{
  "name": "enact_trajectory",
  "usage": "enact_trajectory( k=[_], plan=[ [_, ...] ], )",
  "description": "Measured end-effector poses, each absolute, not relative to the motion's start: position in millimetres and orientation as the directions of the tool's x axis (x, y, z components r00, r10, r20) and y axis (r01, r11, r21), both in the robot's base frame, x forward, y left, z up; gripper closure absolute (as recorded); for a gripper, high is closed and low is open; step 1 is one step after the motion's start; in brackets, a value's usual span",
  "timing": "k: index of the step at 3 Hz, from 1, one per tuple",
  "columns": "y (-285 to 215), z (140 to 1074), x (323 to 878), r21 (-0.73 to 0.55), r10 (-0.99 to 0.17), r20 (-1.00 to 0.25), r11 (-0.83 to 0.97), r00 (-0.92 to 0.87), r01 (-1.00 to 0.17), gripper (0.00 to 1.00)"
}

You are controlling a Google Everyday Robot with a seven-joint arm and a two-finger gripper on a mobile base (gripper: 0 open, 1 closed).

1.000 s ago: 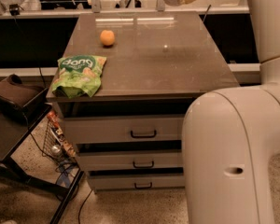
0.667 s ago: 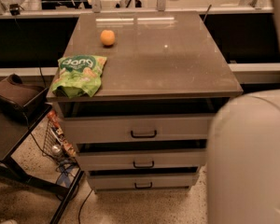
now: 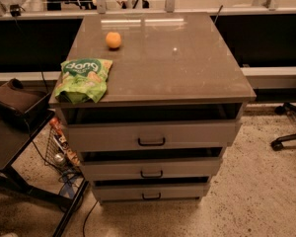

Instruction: Move white bowl near green rice chip bag

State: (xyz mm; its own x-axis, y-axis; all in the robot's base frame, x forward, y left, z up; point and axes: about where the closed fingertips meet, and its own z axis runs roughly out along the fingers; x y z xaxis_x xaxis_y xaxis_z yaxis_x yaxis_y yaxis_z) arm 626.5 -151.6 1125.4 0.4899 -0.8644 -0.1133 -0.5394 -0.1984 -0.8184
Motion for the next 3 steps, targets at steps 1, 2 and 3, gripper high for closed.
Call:
enact_trajectory(
  k=[1,2,3],
  plan=[
    [-132,1094,587,-0.797,-0.837,-0.099,-0.257,0.538,-0.547,1.00],
    [-112,1024,565,-0.696,-0.826,-0.055,-0.370,0.560,-0.615,1.00],
    [-106,980,557,-0.631,-0.819,-0.057,-0.414,0.572,-0.656,1.00]
  ],
)
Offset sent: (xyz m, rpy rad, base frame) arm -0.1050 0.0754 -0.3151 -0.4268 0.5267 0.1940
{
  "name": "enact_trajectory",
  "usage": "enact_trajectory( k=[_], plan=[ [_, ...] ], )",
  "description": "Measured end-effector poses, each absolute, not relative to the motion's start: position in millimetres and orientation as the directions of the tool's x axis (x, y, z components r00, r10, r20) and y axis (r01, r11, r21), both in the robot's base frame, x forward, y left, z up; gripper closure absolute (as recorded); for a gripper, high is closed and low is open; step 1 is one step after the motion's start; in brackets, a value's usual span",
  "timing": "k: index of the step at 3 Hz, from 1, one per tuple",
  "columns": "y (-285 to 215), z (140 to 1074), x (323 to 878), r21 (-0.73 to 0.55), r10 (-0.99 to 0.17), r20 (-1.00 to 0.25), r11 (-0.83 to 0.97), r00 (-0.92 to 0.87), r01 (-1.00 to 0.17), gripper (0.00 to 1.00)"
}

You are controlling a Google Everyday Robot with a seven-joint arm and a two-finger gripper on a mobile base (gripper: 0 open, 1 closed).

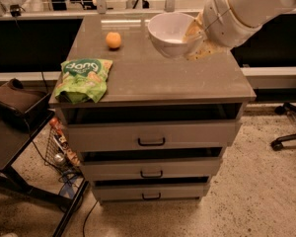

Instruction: Move white bowl near green rice chip bag

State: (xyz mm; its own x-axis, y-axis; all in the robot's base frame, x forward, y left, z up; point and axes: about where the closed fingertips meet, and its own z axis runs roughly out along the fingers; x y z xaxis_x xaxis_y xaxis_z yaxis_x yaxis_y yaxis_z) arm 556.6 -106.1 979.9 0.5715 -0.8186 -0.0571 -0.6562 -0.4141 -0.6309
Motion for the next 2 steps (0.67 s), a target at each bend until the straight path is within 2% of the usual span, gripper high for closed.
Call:
enact_trajectory(
  k=[1,2],
  plan=[
    [-104,979,558,-0.633,-0.817,-0.060,-0.414,0.574,-0.655,1.00],
    [-76,941,587,-0.616,-0.790,-0.073,-0.444,0.609,-0.650,1.00]
  ],
)
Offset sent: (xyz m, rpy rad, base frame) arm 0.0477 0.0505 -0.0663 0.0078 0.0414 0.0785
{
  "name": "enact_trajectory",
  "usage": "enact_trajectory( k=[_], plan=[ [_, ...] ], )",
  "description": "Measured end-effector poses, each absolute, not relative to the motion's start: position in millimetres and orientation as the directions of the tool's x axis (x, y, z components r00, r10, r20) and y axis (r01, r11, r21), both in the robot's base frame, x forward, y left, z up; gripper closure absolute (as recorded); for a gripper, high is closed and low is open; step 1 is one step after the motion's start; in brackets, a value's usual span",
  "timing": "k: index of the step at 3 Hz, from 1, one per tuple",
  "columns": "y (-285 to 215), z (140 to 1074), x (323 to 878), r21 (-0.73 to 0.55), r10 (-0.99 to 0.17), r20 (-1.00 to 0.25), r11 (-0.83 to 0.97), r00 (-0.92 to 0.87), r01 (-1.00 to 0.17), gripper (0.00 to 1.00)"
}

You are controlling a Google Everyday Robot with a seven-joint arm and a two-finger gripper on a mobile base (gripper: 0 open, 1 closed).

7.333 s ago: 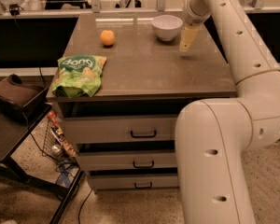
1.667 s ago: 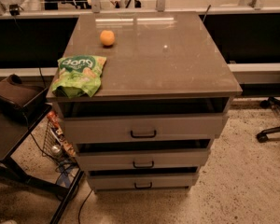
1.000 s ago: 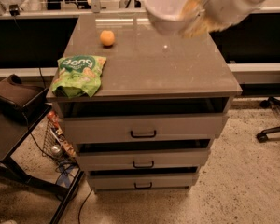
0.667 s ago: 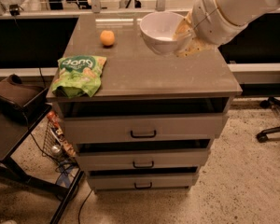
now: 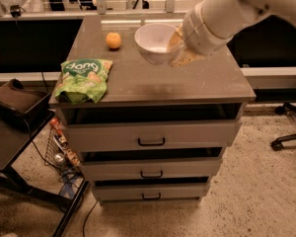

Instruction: Move white bowl near green rice chip bag

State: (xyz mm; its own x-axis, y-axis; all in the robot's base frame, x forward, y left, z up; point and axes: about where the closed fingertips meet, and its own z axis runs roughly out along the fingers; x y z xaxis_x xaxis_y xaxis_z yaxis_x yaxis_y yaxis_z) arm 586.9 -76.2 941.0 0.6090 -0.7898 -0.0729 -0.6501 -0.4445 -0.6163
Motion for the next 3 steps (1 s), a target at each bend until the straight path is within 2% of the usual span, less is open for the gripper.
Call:
enact_trajectory(
  k=[2,3],
  plan=[
    [-37,863,622,-0.556,-0.736,-0.107,-0.513,0.669,-0.654,1.00],
    [-22,841,619,-0.558,-0.709,-0.136,-0.522,0.692,-0.645,1.00]
  ],
)
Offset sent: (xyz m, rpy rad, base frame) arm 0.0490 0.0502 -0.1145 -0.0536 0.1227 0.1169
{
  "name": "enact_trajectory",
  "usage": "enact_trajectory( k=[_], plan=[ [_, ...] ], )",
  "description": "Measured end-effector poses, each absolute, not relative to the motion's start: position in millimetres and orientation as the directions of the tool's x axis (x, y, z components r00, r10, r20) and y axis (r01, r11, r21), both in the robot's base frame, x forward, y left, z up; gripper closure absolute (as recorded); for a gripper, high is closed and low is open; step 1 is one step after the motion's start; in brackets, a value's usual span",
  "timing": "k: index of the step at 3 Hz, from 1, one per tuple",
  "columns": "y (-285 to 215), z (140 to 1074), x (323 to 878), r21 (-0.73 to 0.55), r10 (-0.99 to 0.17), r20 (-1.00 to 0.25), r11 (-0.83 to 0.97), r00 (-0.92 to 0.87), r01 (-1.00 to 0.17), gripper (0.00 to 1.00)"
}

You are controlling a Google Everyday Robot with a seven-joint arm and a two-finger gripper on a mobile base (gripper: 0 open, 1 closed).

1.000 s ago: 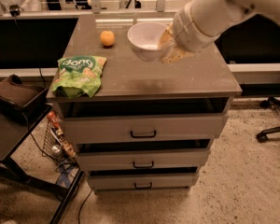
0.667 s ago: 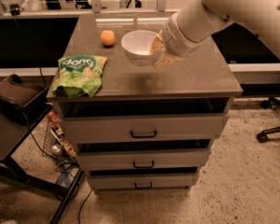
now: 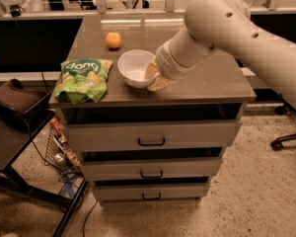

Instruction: Move white bowl near green rice chip bag

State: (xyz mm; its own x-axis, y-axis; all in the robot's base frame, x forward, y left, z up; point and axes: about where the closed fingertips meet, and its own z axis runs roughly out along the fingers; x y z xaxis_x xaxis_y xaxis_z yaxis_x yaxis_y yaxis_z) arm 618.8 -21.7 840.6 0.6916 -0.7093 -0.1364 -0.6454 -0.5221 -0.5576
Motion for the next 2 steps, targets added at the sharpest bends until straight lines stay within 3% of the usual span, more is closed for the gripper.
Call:
enact_trajectory(
  k=[2],
  plan=[
    [-19.4,838.2,618.2,-0.554,-0.706,-0.138,-0.526,0.694,-0.645,0.51]
  ],
)
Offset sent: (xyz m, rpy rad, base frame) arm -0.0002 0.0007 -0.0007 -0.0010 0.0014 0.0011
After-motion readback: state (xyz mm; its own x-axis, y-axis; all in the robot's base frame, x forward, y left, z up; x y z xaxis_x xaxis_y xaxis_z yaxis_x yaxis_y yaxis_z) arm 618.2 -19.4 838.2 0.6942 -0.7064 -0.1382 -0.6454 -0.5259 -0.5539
